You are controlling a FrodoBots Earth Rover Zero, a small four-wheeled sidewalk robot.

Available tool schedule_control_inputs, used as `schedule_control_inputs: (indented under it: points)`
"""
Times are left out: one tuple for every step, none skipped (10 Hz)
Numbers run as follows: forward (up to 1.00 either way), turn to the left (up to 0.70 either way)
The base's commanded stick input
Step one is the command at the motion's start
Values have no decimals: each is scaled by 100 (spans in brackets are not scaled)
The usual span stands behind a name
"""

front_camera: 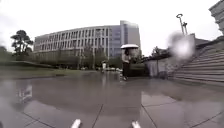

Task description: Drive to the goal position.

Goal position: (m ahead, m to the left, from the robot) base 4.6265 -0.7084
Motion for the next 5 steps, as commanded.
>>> schedule_control_inputs:
  points:
    - [70,0]
    - [70,0]
    - [70,0]
    - [70,0]
    - [70,0]
